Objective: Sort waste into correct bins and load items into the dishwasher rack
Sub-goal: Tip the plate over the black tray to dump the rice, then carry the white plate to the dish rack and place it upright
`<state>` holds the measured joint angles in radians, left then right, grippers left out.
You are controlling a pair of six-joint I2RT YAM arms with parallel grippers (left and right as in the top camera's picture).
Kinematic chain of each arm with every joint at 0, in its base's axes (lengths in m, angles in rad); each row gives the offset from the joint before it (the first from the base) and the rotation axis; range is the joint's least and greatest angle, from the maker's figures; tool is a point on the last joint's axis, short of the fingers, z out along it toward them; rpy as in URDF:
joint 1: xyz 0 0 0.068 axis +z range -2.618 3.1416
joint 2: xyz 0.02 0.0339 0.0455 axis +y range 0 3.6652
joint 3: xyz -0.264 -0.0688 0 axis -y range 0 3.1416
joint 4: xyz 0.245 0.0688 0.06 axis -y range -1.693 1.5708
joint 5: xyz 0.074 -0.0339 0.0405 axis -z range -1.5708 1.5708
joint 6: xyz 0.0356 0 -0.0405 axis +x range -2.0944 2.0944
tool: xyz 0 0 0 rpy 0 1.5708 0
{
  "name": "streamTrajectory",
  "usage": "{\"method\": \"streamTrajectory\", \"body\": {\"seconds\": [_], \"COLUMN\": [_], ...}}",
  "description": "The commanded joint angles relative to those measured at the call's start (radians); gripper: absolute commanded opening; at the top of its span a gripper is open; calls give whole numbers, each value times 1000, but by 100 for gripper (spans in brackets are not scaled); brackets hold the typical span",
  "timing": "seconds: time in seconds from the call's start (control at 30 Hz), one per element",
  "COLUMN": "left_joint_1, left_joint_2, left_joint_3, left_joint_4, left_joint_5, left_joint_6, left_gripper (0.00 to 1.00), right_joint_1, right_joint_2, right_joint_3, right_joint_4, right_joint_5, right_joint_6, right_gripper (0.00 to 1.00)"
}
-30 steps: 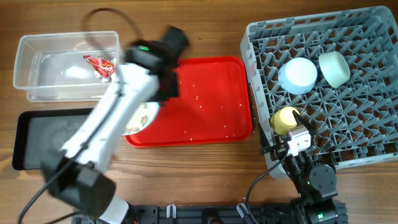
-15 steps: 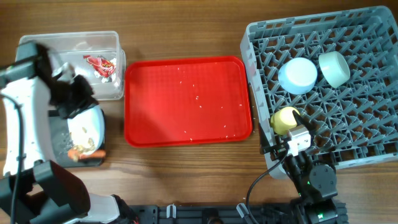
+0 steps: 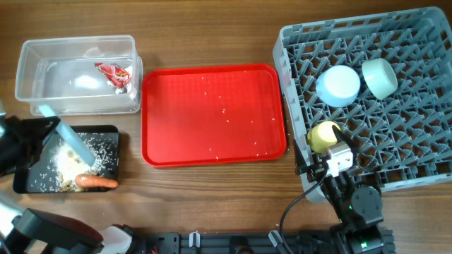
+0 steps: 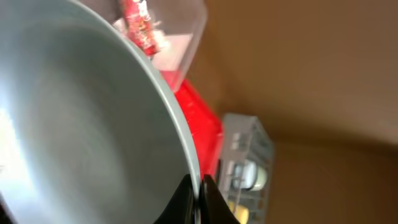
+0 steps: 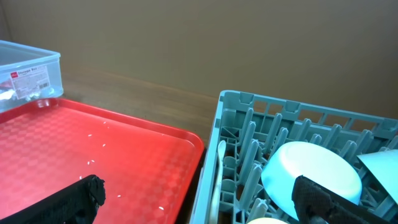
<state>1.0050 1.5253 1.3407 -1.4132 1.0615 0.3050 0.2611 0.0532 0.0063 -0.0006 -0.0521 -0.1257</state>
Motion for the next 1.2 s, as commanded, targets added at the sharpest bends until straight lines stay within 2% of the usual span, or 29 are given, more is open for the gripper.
{"method": "streamTrajectory", "body": {"seconds": [0.0,0.07,0.17,0.3,0.37,0.47,0.53,0.57,0.6,0.63,0.7,0.77,0.8,0.87,0.9,0.97,1.0,1.1,1.17], "left_joint_1": [103,186,272,223,102,-166,-377,-486,-564,-656,-758,-946,-1018,-1127,-1164,-1267,-1310,-1437,-1495], "left_joint_2": [-14,-14,-14,-14,-17,-18,-18,-18,-16,-6,12,55,71,89,91,92,96,141,185], "left_joint_3": [-63,-100,-139,-141,-132,-82,-44,-38,-36,-31,-31,-31,-31,-31,-31,-31,-31,-31,-31], "left_joint_4": [-81,-149,-198,-230,-227,-225,-182,-111,-25,135,315,733,904,1187,1275,1504,1586,1765,1793], "left_joint_5": [247,297,341,336,292,294,400,488,514,507,514,499,445,242,142,-220,-339,-620,-717], "left_joint_6": [248,348,433,452,451,451,440,412,356,240,97,-238,-380,-636,-711,-991,-1097,-1419,-1608], "left_gripper": [4,4,4,4,4,4,4,4,4,4,4,4,4,4,4,4,4,4,4], "right_joint_1": [-1,-1,-1,-1,-1,-1,-1,-1,-1,-1,-1,-1,-1,-1,-1,-1,-1,-1,-1], "right_joint_2": [0,0,0,0,0,0,0,0,0,0,0,0,0,0,0,0,0,0,0], "right_joint_3": [-1,-1,-1,-1,-1,-1,-1,-1,-1,-1,-1,-1,-1,-1,-1,-1,-1,-1,-1], "right_joint_4": [2,2,2,2,2,2,2,2,2,2,2,2,2,3,2,2,2,2,2], "right_joint_5": [-13,-13,-13,-13,-13,-13,-13,-13,-13,-13,-13,-13,-13,-13,-13,-13,-13,-13,-13], "right_joint_6": [-5,-5,-5,-5,-5,-5,-5,-5,-5,-5,-5,-5,-5,-5,-5,-5,-5,-5,-5], "right_gripper": [100,100,100,100,100,100,100,100,100,100,100,100,100,100,100,100,100,100,100]}}
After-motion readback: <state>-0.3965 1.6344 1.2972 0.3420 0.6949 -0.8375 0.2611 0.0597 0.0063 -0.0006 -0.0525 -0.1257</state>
